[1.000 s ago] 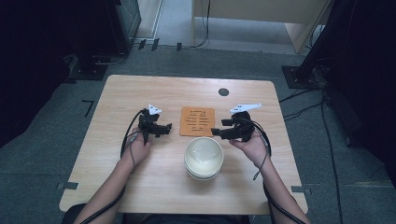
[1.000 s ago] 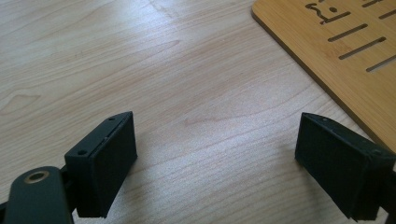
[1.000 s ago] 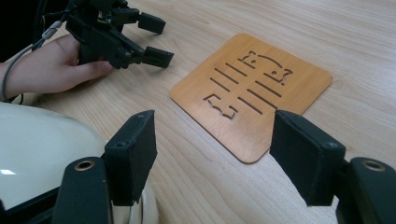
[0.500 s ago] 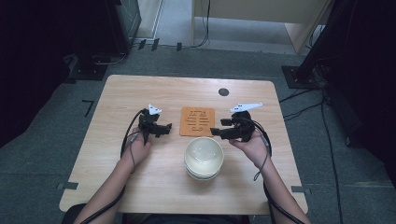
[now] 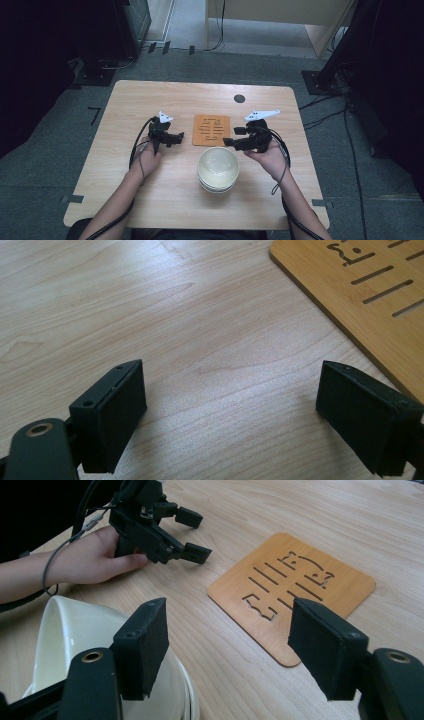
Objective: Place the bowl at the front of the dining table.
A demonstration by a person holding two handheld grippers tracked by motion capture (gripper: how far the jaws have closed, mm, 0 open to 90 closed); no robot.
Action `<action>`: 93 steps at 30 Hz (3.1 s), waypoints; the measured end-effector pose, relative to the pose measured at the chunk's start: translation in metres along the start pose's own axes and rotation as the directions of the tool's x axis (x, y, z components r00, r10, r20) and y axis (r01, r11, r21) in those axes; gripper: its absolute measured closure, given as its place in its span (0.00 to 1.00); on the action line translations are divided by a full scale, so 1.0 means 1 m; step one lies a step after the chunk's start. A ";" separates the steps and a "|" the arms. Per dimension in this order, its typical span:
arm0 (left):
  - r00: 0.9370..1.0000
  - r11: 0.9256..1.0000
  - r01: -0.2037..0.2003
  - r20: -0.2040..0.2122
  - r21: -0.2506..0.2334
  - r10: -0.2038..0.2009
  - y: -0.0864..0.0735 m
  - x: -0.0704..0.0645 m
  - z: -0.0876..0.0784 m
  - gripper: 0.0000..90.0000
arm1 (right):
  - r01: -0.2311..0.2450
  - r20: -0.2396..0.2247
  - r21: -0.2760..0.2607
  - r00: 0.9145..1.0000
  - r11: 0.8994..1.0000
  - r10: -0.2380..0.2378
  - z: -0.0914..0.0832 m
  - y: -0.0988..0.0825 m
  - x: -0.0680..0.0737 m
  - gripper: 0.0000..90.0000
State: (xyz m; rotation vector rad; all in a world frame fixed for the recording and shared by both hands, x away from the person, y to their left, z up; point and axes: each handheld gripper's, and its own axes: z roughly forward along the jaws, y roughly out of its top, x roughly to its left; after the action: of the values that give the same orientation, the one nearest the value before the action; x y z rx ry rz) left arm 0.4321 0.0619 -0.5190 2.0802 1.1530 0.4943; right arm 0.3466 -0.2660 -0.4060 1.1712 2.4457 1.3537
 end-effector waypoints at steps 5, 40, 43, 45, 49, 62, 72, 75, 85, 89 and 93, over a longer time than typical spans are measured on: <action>1.000 1.000 0.000 0.000 0.000 0.000 0.000 0.000 0.000 0.14 | 0.007 -0.006 -0.005 1.000 1.000 -0.007 -0.002 0.002 0.003 0.35; 1.000 1.000 -0.001 0.000 0.001 0.001 0.000 0.000 0.000 0.14 | 0.089 -0.071 -0.030 0.993 0.996 -0.091 -0.013 0.012 0.032 0.36; 1.000 1.000 -0.001 -0.001 0.001 0.001 0.000 0.000 0.000 0.14 | 0.099 -0.084 -0.022 0.991 0.995 -0.101 -0.011 0.011 0.034 0.36; 1.000 1.000 0.000 0.000 0.001 0.000 0.000 0.000 0.000 0.14 | 0.113 -0.088 -0.015 0.990 0.993 -0.114 -0.008 0.009 0.034 0.36; 1.000 1.000 0.000 -0.001 0.001 0.000 0.000 0.000 0.000 0.14 | 0.120 -0.089 -0.015 0.989 0.993 -0.121 -0.005 0.008 0.035 0.37; 1.000 1.000 0.000 0.000 0.001 0.000 0.000 0.000 0.000 0.14 | 0.115 -0.118 0.013 0.987 0.993 -0.113 0.004 0.003 0.034 0.33; 1.000 1.000 -0.001 0.000 0.000 0.001 0.000 0.000 0.000 0.14 | 0.112 -0.130 0.017 0.985 0.994 -0.109 0.009 -0.002 0.029 0.34; 1.000 1.000 0.000 0.000 0.000 0.000 0.000 0.000 0.000 0.14 | 0.125 -0.126 0.023 0.985 0.992 -0.121 0.012 -0.004 0.029 0.39; 1.000 1.000 0.000 0.001 0.000 0.000 0.000 0.000 0.000 0.14 | 0.125 -0.122 0.043 0.985 0.991 -0.119 0.022 -0.008 0.032 0.50; 1.000 1.000 0.000 0.000 0.000 0.000 0.000 0.000 0.000 0.14 | 0.123 -0.117 0.059 0.986 0.991 -0.115 0.026 -0.009 0.033 0.53; 1.000 1.000 0.000 0.000 0.000 0.000 0.000 0.000 0.000 0.14 | 0.120 -0.119 0.073 0.987 0.990 -0.110 0.030 -0.011 0.035 0.56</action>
State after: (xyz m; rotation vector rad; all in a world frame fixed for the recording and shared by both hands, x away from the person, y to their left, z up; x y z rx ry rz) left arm 0.4321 0.0620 -0.5190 2.0802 1.1531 0.4943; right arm 0.3290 -0.2258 -0.4227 0.9757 2.6253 1.3370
